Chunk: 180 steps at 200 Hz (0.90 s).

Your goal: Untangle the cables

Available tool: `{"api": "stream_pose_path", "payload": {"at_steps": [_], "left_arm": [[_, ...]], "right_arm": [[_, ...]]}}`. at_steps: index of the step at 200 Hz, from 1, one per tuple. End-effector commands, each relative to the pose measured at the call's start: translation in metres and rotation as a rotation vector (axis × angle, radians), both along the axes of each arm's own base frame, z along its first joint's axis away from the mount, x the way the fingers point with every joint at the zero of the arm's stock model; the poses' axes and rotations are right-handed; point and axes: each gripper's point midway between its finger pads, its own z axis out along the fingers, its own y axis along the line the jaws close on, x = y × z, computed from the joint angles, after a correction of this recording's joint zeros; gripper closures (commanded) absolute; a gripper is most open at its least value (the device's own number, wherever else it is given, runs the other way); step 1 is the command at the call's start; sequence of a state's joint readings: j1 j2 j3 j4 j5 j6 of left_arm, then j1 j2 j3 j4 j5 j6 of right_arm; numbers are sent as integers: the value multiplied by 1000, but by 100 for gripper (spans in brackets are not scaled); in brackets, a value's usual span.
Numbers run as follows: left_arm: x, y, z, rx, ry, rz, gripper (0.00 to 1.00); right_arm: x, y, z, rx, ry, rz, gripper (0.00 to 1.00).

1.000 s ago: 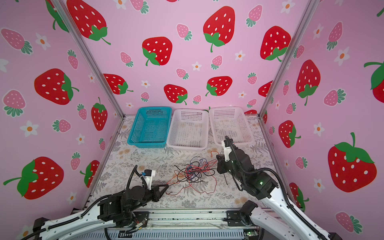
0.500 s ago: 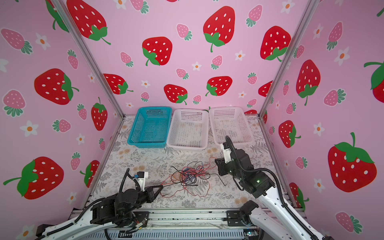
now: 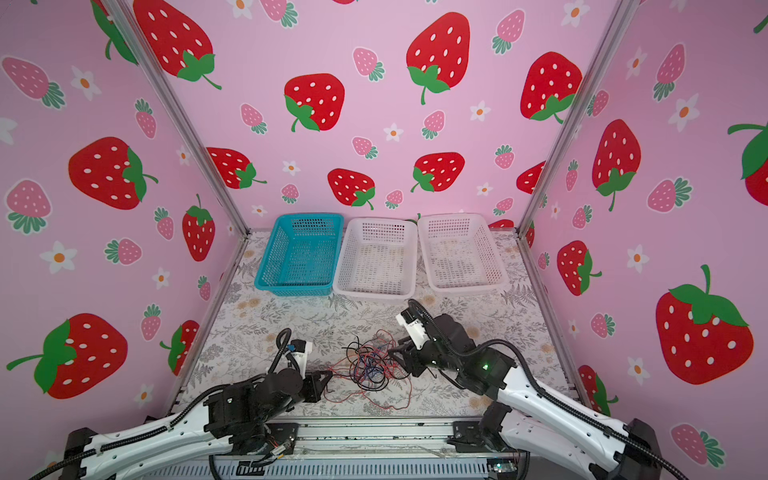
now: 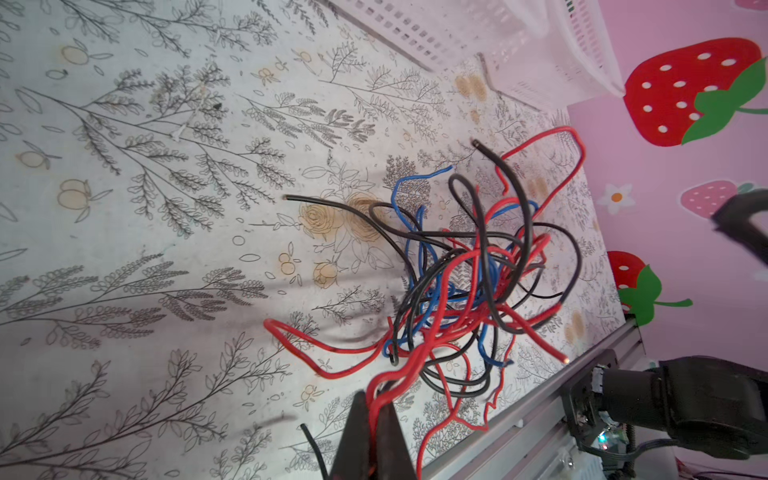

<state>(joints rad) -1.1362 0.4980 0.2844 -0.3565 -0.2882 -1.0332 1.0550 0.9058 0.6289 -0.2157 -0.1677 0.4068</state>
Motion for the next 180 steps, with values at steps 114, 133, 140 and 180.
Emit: {"api": "stream_pose_path", "payload": {"at_steps": [114, 133, 140, 180], "left_arm": [[-2, -15, 13, -74, -13, -51, 100], [-3, -17, 12, -59, -8, -60, 100], [-3, -18, 13, -60, -7, -63, 100], [-3, -18, 11, -69, -7, -66, 100]], "right_arm": [[55, 33, -56, -216, -297, -200, 62], [52, 42, -61, -209, -289, -164, 63], [51, 45, -62, -204, -286, -153, 64], [52, 48, -50, -135, -300, -166, 83]]}}
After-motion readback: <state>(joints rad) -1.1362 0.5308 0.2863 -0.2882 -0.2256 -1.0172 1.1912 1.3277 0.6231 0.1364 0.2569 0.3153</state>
